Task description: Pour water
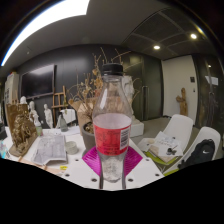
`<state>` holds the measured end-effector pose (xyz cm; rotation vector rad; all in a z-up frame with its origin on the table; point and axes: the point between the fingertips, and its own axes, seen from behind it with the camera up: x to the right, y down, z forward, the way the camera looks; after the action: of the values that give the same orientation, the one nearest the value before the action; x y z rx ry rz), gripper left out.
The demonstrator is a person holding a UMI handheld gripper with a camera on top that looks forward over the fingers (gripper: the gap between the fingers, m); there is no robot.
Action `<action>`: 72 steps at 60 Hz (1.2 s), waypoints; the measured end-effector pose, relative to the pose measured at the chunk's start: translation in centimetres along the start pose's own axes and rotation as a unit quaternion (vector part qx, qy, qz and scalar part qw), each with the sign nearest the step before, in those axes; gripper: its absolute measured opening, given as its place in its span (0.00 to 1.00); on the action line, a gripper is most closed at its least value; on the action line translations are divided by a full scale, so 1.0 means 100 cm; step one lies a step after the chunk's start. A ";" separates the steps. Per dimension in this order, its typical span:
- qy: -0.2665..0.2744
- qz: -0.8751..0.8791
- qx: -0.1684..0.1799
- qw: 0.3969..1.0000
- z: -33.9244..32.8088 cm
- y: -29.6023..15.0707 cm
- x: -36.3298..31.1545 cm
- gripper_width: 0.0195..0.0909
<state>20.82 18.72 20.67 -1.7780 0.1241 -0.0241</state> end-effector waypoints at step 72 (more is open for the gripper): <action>0.089 -0.022 -0.151 0.984 -0.150 0.104 -0.020 0.92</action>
<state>16.79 2.15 13.81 -2.0804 0.2267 -0.2051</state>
